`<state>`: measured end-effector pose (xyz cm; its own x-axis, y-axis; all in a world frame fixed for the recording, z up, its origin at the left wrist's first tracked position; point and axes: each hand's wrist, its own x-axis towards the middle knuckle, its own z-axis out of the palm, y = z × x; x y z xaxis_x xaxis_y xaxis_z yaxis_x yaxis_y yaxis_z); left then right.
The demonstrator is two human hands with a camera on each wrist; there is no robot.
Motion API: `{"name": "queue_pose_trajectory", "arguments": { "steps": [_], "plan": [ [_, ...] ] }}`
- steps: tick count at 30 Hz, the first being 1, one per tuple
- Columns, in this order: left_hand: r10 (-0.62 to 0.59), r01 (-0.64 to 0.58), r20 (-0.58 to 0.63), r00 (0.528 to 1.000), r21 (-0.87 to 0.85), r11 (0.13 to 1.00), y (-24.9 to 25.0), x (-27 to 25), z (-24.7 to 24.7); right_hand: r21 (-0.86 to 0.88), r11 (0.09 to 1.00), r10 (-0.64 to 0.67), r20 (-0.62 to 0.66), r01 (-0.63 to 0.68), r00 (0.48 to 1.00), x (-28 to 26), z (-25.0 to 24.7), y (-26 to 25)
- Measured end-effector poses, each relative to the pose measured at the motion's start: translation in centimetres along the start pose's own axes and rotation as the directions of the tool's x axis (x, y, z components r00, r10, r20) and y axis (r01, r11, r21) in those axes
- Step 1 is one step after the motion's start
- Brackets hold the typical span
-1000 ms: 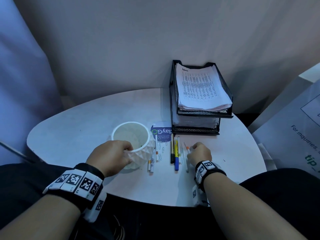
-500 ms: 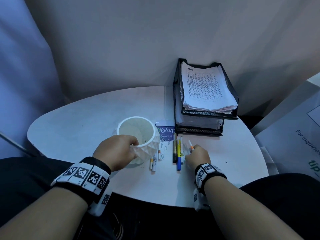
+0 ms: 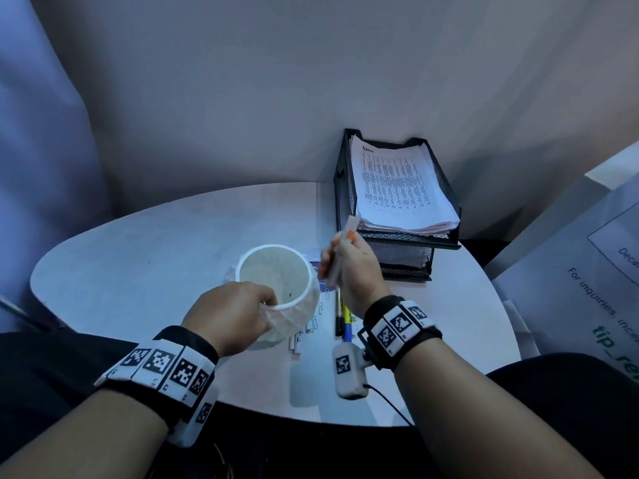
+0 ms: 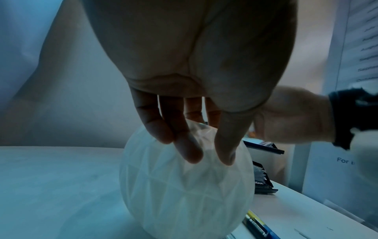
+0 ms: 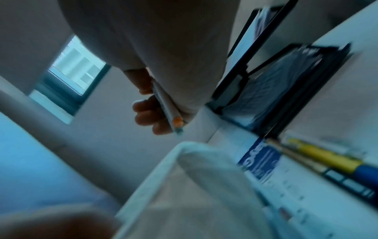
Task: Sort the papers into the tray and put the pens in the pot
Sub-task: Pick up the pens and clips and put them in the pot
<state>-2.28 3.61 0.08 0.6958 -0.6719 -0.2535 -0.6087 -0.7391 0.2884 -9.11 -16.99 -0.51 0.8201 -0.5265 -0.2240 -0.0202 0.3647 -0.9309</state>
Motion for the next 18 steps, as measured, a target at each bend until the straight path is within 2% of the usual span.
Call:
{"name": "queue_pose_trajectory", "arguments": {
  "steps": [2, 4, 8, 12, 15, 18],
  "plan": [
    [0.025, -0.025, 0.012, 1.0, 0.015, 1.0, 0.3, -0.2, 0.1, 0.059, 0.997, -0.053, 0.044, 0.05, 0.998, -0.4, 2.2, 0.2],
    [0.048, -0.048, 0.018, 0.999, 0.031, 0.998, 0.7, -0.4, 0.1, 0.041, 0.997, -0.068, 0.057, 0.066, 0.996, -0.8, 3.4, 1.6],
    [0.065, -0.067, 0.027, 0.997, 0.082, 0.994, 0.7, -0.7, 0.1, -0.005, 0.999, -0.046, 0.025, 0.046, 0.999, -1.8, 3.5, 4.2],
    [0.071, -0.074, 0.032, 0.997, 0.107, 0.991, 0.7, -0.7, 0.2, 0.075, 0.997, -0.025, -0.003, 0.025, 1.0, -1.7, 2.9, 4.1],
    [0.052, -0.053, 0.013, 0.999, 0.077, 0.996, 0.5, -0.4, 0.0, 0.108, 0.991, -0.072, -0.098, 0.082, 0.993, -0.8, 1.6, 3.4],
    [0.023, -0.023, 0.007, 1.0, 0.051, 0.998, 0.1, -0.1, 0.0, -0.064, 0.994, -0.102, -0.273, 0.088, 0.957, 0.2, -1.4, 2.9]
  ]
}}
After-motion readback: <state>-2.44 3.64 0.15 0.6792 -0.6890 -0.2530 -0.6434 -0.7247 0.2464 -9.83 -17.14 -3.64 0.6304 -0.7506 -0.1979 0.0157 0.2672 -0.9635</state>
